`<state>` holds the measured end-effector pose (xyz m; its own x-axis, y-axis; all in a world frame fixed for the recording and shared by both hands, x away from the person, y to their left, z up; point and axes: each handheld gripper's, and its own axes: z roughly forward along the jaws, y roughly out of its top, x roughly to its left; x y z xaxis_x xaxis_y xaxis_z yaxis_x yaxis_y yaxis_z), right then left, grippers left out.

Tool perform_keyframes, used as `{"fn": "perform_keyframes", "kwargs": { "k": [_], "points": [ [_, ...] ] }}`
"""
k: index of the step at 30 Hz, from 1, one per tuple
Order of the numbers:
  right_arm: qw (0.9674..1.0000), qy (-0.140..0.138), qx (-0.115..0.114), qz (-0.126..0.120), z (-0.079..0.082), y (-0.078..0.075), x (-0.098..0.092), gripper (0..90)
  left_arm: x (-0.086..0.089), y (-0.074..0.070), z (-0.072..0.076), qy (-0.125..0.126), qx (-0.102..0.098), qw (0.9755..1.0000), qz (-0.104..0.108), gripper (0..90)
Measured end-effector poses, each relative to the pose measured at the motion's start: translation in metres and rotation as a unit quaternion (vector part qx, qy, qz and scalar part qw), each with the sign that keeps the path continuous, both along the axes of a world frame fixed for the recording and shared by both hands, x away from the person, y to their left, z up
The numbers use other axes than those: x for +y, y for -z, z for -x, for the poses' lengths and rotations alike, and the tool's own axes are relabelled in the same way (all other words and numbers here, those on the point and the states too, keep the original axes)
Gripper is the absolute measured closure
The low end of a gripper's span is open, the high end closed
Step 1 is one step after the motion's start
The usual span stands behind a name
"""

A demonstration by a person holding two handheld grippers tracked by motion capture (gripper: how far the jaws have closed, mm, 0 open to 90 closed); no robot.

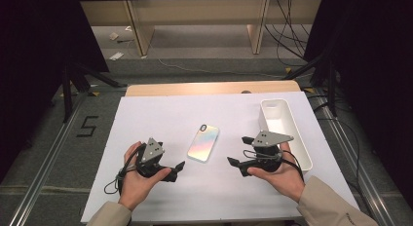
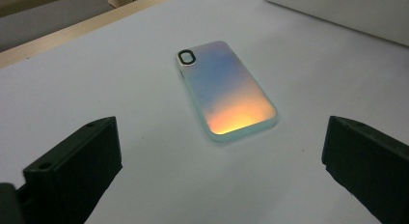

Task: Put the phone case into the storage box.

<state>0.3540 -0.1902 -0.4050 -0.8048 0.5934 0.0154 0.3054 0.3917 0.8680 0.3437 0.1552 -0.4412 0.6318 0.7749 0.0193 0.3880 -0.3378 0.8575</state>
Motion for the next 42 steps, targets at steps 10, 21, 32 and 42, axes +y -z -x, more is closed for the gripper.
{"fn": "perform_keyframes", "kwargs": {
  "k": [10, 21, 32, 42],
  "points": [
    [0.9997, 0.01, -0.017, -0.014, 0.008, -0.004, -0.016, 13.7, -0.002, -0.001, -0.002, -0.003, 0.002, 1.0, 0.001, 0.0],
    [0.9993, 0.004, -0.026, -0.025, 0.012, -0.004, -0.027, 14.5, -0.01, -0.006, -0.007, 0.003, -0.002, 1.0, 0.0, 0.0],
    [0.9991, 0.003, -0.031, -0.028, 0.018, -0.003, -0.034, 15.2, -0.024, -0.006, -0.019, 0.006, 0.006, 0.9998, -0.019, 0.0],
    [0.9992, 0.0, -0.03, -0.028, 0.021, -0.002, -0.037, 15.6, -0.035, -0.004, -0.031, 0.012, 0.014, 0.9993, -0.034, 0.0]
  ]
}}
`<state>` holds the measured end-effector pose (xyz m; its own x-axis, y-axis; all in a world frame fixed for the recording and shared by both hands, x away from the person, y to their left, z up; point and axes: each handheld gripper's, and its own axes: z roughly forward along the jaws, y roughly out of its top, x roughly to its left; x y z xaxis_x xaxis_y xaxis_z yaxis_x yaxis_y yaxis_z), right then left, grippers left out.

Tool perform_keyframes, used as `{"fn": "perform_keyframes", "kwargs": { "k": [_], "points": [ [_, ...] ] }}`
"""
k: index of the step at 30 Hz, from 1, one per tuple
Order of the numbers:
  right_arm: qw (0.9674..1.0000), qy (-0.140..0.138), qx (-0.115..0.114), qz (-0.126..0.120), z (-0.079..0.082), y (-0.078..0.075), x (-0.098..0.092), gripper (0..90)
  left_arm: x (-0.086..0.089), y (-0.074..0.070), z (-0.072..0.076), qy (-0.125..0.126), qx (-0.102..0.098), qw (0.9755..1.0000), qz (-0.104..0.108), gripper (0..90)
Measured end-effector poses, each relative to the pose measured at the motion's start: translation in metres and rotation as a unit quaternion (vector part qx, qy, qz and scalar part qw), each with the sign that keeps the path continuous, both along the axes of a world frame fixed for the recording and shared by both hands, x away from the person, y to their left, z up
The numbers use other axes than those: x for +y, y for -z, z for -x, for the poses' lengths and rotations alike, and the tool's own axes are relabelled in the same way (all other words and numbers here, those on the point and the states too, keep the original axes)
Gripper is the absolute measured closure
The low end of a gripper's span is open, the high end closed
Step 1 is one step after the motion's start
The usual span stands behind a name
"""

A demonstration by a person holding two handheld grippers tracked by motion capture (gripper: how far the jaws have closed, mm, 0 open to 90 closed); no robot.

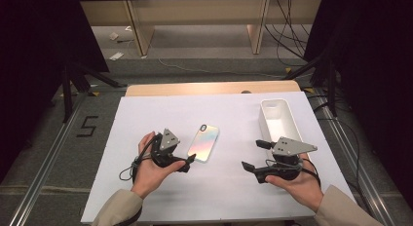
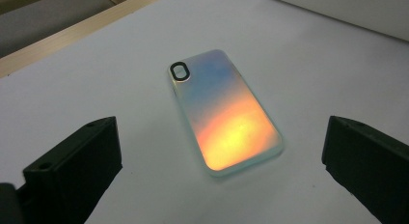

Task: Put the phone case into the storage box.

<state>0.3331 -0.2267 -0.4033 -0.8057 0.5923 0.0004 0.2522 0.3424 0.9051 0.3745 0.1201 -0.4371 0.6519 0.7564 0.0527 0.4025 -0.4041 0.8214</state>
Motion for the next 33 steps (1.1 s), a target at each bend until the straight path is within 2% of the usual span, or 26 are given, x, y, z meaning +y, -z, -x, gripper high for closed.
{"fn": "perform_keyframes", "kwargs": {
  "k": [23, 33],
  "points": [
    [1.0, 0.005, 0.0, -0.001, 0.003, 0.002, -0.004, 15.8, -0.034, 0.014, -0.028, 0.01, 0.033, 0.9986, -0.04, 0.0],
    [1.0, 0.005, 0.002, -0.002, 0.003, 0.003, -0.003, 15.8, -0.045, 0.021, -0.036, 0.013, 0.05, 0.9975, -0.049, 0.0]
  ]
}}
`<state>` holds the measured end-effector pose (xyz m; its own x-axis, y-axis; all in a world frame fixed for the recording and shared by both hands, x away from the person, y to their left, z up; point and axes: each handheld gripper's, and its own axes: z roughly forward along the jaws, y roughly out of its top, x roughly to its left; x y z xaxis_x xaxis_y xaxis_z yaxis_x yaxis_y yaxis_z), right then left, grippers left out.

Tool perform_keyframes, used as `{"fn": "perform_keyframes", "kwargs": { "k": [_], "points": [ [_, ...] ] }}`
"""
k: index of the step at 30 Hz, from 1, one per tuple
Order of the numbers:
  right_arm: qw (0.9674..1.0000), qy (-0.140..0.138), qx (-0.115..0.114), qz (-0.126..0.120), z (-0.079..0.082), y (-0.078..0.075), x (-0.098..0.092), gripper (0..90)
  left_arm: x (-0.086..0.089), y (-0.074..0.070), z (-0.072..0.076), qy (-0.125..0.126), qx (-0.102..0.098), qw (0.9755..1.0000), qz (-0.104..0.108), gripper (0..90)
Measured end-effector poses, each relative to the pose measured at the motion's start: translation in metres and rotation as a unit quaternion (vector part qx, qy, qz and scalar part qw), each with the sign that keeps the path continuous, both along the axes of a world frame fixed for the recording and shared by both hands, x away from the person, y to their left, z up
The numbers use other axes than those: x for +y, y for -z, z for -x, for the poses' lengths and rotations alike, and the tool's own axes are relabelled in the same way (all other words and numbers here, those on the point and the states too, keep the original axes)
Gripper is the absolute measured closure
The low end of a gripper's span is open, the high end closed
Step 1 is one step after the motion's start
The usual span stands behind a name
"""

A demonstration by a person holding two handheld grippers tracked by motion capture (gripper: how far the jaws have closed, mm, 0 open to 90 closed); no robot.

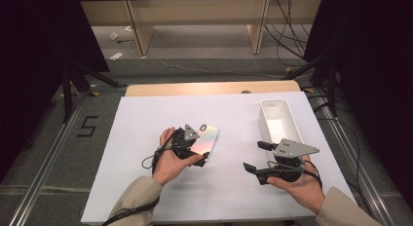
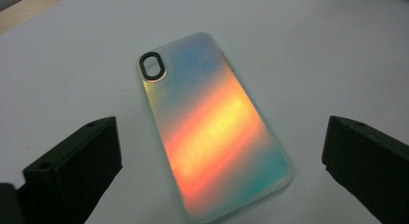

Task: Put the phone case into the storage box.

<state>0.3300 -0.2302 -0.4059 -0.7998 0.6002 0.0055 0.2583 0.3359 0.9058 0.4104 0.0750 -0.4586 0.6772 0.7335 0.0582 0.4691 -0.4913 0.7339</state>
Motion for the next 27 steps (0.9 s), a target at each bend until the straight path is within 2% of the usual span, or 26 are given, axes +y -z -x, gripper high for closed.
{"fn": "perform_keyframes", "kwargs": {
  "k": [13, 27],
  "points": [
    [1.0, -0.001, 0.0, -0.002, 0.0, 0.001, 0.0, 15.8, -0.01, 0.011, -0.009, -0.001, 0.022, 0.9997, -0.011, 0.0],
    [1.0, -0.002, -0.002, -0.001, 0.0, 0.002, 0.001, 15.8, -0.015, 0.018, -0.016, -0.006, 0.035, 0.9992, -0.02, 0.0]
  ]
}}
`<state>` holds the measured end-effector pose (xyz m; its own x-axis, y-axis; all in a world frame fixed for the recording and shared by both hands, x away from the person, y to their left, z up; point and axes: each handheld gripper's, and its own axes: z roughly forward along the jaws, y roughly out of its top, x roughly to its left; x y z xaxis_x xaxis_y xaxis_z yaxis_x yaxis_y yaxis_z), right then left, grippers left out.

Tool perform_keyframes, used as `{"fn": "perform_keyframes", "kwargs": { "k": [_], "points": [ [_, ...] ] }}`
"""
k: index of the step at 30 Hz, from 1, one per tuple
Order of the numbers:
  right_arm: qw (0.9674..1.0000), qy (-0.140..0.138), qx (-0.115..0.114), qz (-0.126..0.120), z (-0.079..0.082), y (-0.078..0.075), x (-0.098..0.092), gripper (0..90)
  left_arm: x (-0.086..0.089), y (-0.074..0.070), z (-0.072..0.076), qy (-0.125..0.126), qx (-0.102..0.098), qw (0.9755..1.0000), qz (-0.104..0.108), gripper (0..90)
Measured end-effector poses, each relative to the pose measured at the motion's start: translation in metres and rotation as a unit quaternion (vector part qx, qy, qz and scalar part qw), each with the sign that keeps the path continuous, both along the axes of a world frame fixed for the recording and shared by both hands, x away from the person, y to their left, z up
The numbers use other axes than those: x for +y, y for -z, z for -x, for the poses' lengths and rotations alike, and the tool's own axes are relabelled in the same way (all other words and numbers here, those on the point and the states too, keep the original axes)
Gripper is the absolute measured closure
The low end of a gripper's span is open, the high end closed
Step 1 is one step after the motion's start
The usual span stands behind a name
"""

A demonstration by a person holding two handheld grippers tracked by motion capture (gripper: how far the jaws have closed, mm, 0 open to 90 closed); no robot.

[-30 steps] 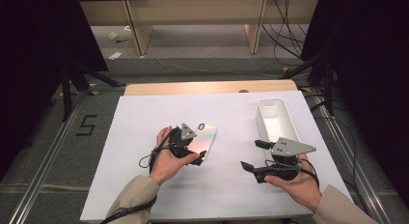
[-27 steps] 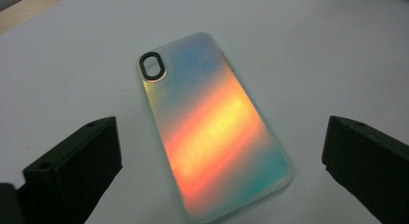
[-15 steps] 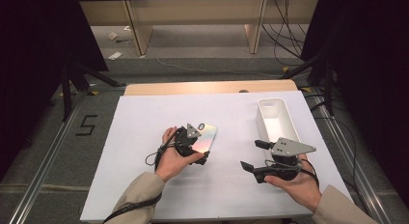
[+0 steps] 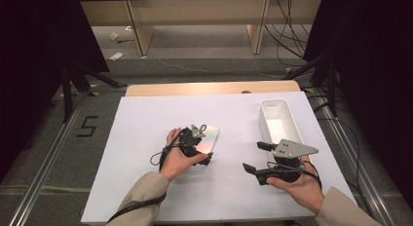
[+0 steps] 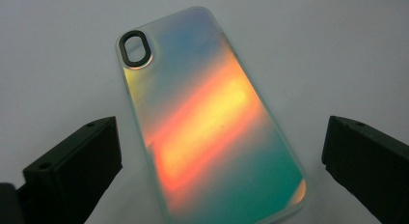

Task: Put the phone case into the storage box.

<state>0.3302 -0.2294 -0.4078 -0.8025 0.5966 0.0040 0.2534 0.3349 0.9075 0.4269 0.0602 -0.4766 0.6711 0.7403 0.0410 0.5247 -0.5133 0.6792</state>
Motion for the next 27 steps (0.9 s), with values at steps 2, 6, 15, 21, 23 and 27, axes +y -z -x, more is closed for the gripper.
{"fn": "perform_keyframes", "kwargs": {
  "k": [2, 6, 15, 21, 23, 27],
  "points": [
    [1.0, 0.0, 0.0, 0.0, 0.0, 0.0, 0.0, 15.8, 0.0, 0.001, -0.001, -0.001, 0.002, 1.0, -0.002, 0.0],
    [1.0, 0.0, 0.001, -0.001, 0.0, 0.0, 0.0, 15.8, -0.001, 0.004, -0.003, -0.004, 0.005, 1.0, -0.005, 0.0],
    [1.0, -0.001, 0.001, 0.0, 0.0, 0.0, 0.001, 15.8, -0.003, 0.007, -0.005, -0.007, 0.013, 0.9999, -0.006, 0.0],
    [1.0, -0.002, 0.001, -0.001, 0.0, 0.0, 0.0, 15.8, -0.004, 0.009, -0.007, -0.011, 0.018, 0.9997, -0.006, 0.0],
    [1.0, -0.002, 0.0, 0.001, 0.0, 0.0, 0.0, 15.9, -0.004, 0.01, -0.008, -0.011, 0.02, 0.9997, -0.007, 0.0],
    [1.0, -0.003, 0.0, 0.001, 0.0, 0.0, 0.0, 15.8, -0.004, 0.011, -0.008, -0.012, 0.023, 0.9996, -0.009, 0.0]
  ]
}}
